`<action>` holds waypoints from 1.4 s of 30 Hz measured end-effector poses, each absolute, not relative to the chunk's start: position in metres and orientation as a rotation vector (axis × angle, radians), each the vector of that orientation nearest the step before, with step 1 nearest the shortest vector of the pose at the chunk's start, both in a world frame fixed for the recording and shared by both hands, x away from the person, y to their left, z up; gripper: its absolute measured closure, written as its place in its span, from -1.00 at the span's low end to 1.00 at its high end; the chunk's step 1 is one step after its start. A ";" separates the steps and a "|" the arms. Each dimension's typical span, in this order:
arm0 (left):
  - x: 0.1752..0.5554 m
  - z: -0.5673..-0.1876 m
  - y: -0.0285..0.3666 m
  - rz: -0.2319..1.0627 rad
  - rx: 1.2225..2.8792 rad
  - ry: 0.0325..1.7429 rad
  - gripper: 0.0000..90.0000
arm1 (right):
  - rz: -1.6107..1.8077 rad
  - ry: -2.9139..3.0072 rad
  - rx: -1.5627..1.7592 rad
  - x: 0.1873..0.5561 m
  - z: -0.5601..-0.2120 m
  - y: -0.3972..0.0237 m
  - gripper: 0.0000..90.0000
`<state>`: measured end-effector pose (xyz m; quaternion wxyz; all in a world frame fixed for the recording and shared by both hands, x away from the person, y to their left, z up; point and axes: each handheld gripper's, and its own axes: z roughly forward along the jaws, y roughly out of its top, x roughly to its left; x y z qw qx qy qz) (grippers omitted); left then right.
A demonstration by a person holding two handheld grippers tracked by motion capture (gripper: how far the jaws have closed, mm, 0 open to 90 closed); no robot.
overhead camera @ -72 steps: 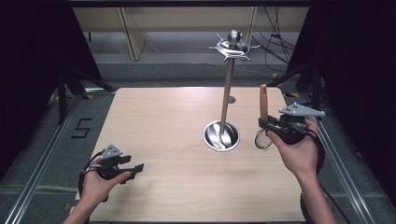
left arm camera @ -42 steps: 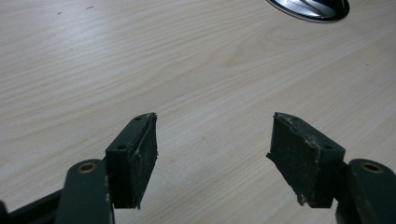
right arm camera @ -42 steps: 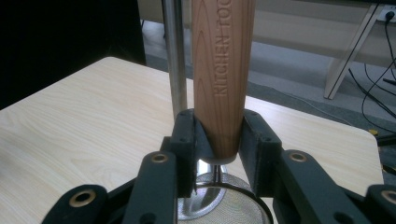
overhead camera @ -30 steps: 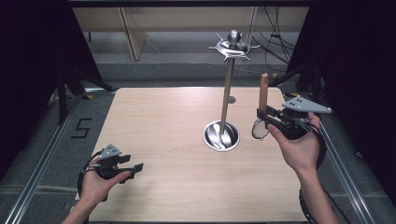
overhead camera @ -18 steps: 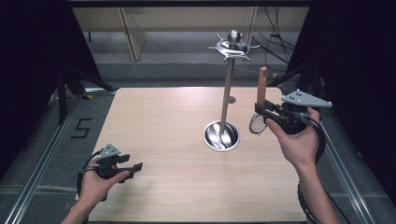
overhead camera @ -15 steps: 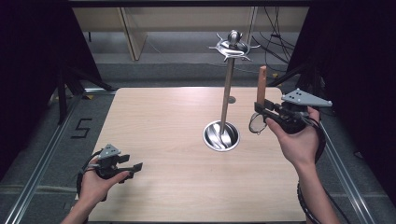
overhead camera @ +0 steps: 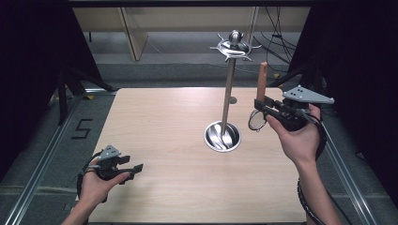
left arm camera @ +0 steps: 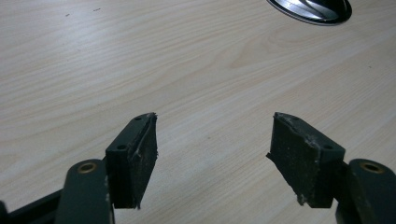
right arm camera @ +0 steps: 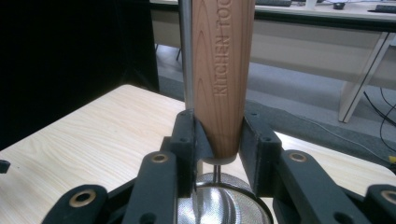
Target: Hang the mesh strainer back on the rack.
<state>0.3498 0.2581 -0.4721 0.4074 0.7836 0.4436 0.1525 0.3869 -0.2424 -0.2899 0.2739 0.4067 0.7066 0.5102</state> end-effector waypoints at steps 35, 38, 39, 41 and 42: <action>0.348 -0.473 0.257 0.400 1.954 1.141 -0.31 | 1.409 1.907 1.054 0.395 -0.279 -0.233 0.54; 0.349 -0.472 0.260 0.393 1.983 1.121 -0.31 | 1.405 1.902 1.026 0.396 -0.278 -0.233 0.54; 0.349 -0.472 0.260 0.393 1.983 1.121 -0.31 | 1.411 1.909 1.058 0.395 -0.278 -0.231 0.54; 0.349 -0.472 0.260 0.392 1.981 1.122 -0.31 | 1.410 1.897 1.044 0.396 -0.279 -0.231 0.54; 0.349 -0.472 0.260 0.392 1.980 1.123 -0.31 | 1.411 1.893 1.036 0.397 -0.279 -0.231 0.54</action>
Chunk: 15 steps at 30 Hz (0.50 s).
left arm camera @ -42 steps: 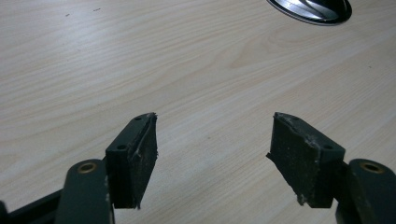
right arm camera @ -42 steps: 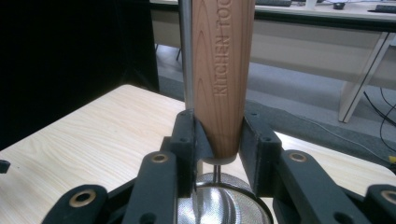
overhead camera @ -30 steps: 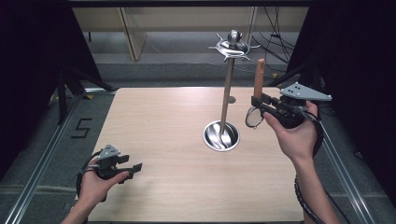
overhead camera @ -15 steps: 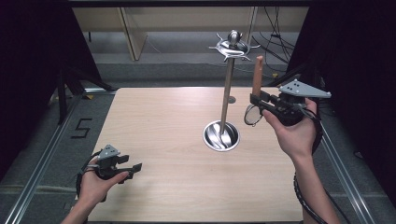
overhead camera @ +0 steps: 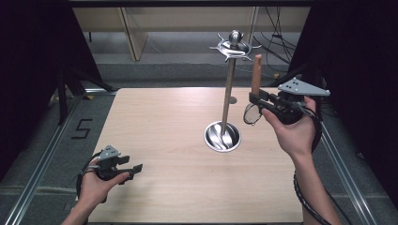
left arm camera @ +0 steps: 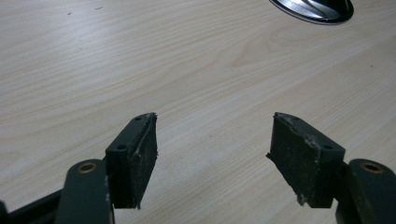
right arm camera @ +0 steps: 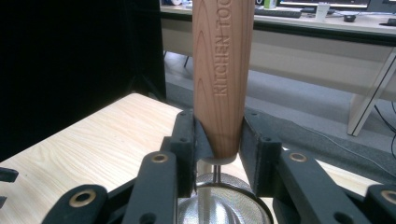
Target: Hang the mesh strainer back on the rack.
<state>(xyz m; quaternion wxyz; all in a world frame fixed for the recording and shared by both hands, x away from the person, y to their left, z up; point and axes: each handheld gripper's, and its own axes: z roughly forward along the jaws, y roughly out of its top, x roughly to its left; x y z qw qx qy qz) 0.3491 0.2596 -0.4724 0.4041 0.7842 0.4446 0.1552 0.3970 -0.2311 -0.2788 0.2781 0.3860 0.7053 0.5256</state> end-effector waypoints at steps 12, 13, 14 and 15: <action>0.349 -0.473 0.258 0.387 1.956 1.136 -0.31 | 1.412 1.913 1.033 0.399 -0.277 -0.230 0.54; 0.349 -0.473 0.258 0.387 1.956 1.136 -0.31 | 1.410 1.913 1.035 0.399 -0.277 -0.230 0.54; 0.349 -0.473 0.258 0.386 1.958 1.136 -0.31 | 1.402 1.909 1.015 0.401 -0.277 -0.231 0.54; 0.349 -0.473 0.258 0.388 1.957 1.138 -0.31 | 1.414 1.916 1.058 0.399 -0.277 -0.229 0.54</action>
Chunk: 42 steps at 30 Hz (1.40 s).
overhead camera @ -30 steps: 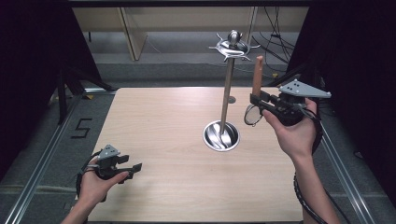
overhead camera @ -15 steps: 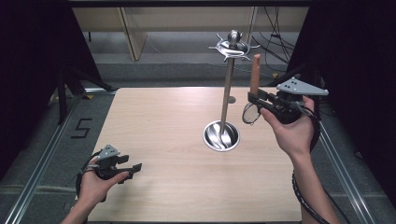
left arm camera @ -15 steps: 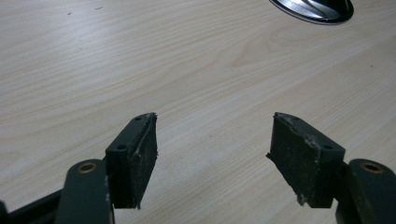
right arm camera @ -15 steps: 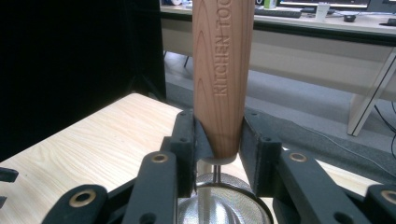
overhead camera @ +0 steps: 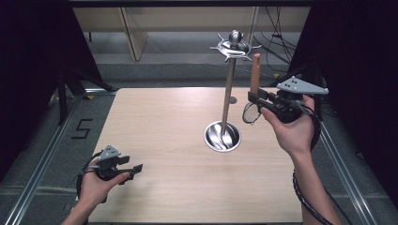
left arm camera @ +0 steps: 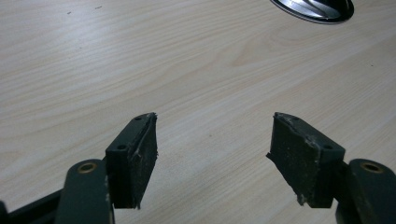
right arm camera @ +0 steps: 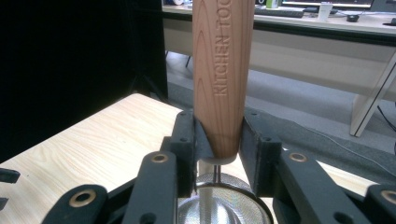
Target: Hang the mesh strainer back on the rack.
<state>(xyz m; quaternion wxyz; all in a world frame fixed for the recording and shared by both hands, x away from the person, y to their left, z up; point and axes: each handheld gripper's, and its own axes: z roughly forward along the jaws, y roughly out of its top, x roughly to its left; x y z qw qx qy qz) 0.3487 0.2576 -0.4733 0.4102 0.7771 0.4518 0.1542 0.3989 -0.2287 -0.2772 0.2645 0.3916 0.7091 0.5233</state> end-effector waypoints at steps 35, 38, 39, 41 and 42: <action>0.349 -0.474 0.259 0.392 1.967 1.131 -0.31 | 1.411 1.934 1.056 0.411 -0.281 -0.222 0.54; 0.349 -0.473 0.260 0.389 1.988 1.122 -0.31 | 1.409 1.933 1.051 0.412 -0.281 -0.222 0.54; 0.349 -0.474 0.258 0.390 1.957 1.138 -0.31 | 1.410 1.937 1.046 0.413 -0.281 -0.222 0.54; 0.349 -0.474 0.258 0.390 1.962 1.133 -0.31 | 1.409 1.931 1.023 0.414 -0.281 -0.222 0.54; 0.349 -0.474 0.258 0.390 1.962 1.132 -0.31 | 1.409 1.932 1.025 0.415 -0.281 -0.222 0.54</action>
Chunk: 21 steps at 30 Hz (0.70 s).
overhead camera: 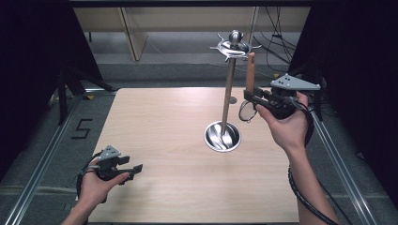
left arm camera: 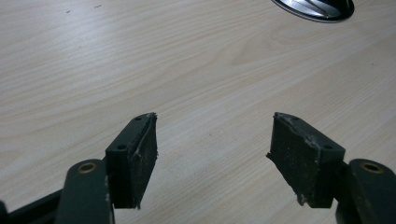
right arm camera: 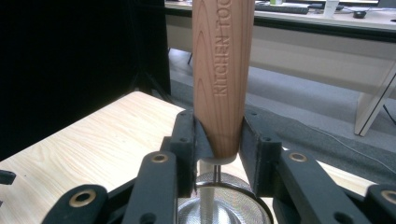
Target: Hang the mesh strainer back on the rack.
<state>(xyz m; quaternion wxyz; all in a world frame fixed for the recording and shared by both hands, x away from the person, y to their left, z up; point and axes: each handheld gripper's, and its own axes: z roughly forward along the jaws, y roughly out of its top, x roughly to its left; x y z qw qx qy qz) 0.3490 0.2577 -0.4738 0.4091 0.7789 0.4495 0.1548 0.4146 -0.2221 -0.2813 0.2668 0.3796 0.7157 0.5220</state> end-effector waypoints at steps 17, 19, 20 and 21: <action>0.349 -0.473 0.258 0.385 1.964 1.135 -0.31 | 1.400 1.943 1.026 0.419 -0.286 -0.216 0.54; 0.349 -0.473 0.260 0.387 1.994 1.119 -0.31 | 1.407 1.954 1.051 0.419 -0.287 -0.215 0.54; 0.349 -0.473 0.260 0.387 1.995 1.118 -0.31 | 1.403 1.952 1.048 0.419 -0.287 -0.215 0.54; 0.349 -0.473 0.260 0.386 1.994 1.119 -0.31 | 1.400 1.949 1.046 0.420 -0.288 -0.215 0.54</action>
